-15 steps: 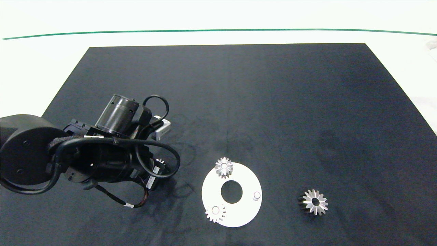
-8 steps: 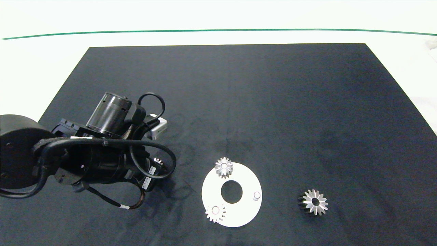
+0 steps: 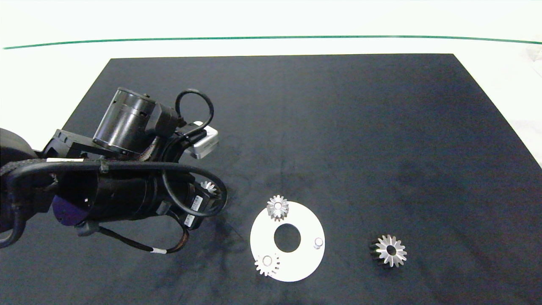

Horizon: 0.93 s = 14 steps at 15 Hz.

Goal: Remove an incorrectly installed larger gear and replace it with the correct smaller gear

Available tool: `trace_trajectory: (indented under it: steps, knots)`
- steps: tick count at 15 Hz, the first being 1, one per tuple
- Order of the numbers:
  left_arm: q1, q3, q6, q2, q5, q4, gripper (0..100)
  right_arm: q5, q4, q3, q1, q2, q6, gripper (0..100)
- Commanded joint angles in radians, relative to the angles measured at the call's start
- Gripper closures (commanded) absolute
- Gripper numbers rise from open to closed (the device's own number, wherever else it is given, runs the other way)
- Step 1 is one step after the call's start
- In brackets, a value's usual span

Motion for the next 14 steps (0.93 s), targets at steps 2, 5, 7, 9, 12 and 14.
trace_trajectory:
  steps: [2,5,7,9,12,14]
  knots:
    - [-0.184,-0.110,0.001,-0.019,0.014,0.081,87,0.004,0.001,-0.014,0.000,-0.025,-0.002,0]
    - [-0.293,-0.197,0.000,0.010,0.029,0.201,87,0.004,0.000,-0.014,0.000,-0.024,-0.004,0]
    - [-0.347,-0.237,-0.002,0.058,0.057,0.201,87,0.004,0.001,-0.014,0.000,-0.022,-0.004,0]
    - [-0.377,-0.288,-0.003,0.110,0.066,0.201,87,0.004,0.001,-0.013,0.000,-0.024,-0.004,0]
    - [-0.416,-0.350,-0.003,0.182,0.112,0.201,87,0.004,0.001,-0.013,0.000,-0.031,-0.005,0]
    - [-0.440,-0.369,-0.003,0.207,0.128,0.203,87,0.004,0.001,-0.013,0.000,-0.033,-0.005,0]
